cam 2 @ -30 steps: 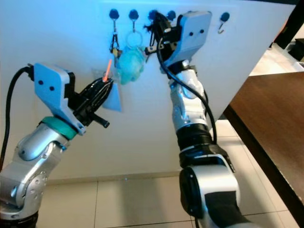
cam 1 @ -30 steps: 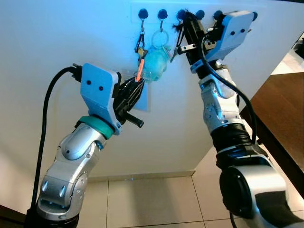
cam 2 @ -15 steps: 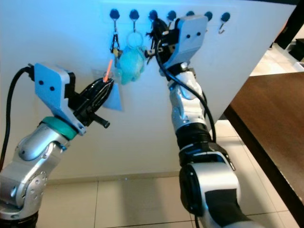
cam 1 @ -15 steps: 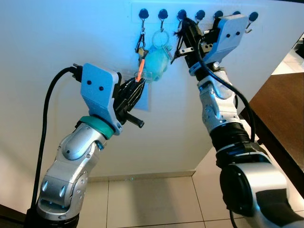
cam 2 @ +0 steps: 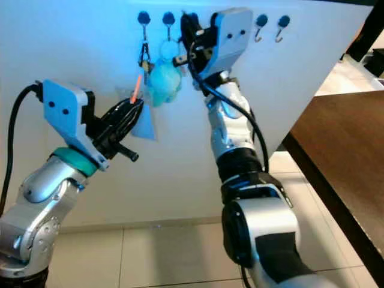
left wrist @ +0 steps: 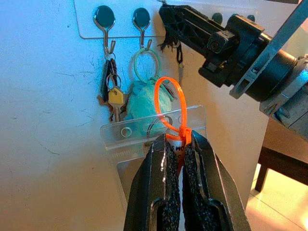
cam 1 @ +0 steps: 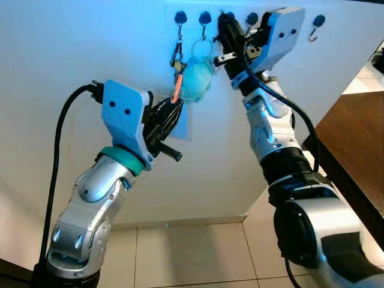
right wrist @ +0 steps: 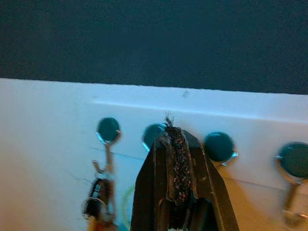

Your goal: Hang keys on a hook

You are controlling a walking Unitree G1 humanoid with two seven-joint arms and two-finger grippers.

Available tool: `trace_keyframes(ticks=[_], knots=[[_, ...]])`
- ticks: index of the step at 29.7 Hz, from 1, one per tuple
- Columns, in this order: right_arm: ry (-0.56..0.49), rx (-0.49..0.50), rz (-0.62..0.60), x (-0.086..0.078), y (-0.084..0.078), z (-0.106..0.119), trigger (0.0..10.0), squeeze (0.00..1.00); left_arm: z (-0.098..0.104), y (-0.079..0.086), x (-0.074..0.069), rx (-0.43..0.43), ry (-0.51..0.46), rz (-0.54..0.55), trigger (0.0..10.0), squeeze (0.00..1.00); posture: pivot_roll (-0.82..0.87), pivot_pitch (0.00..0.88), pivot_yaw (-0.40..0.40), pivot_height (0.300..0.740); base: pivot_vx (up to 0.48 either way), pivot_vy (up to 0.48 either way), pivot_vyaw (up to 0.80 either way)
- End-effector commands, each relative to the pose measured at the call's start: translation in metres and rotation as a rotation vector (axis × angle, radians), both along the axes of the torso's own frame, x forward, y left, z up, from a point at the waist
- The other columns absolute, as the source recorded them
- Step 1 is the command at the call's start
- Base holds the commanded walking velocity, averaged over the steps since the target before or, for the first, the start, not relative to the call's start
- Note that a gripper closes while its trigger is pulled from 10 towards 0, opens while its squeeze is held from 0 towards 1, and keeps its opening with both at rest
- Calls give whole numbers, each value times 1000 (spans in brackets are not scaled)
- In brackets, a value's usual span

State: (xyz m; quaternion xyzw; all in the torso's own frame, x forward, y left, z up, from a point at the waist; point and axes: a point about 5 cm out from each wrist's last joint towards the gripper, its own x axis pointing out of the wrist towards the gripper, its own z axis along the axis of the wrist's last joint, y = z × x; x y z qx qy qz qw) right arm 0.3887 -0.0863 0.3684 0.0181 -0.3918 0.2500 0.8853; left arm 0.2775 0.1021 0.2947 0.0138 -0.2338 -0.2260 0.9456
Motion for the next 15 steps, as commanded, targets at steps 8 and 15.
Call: trace_keyframes(ticks=[8, 15], knots=[[-28, -7, 3, -2, -2, 3, 10000, 0, 2, -3, -3, 5, -10, -13, 10000, 0, 104, 157, 54, 740, 0, 0, 0], [-17, 7, -13, -1, -7, -3, 10000, 0, 1, -2, -3, 6, -8, -7, 10000, 0, 106, 157, 52, 740, 0, 0, 0]])
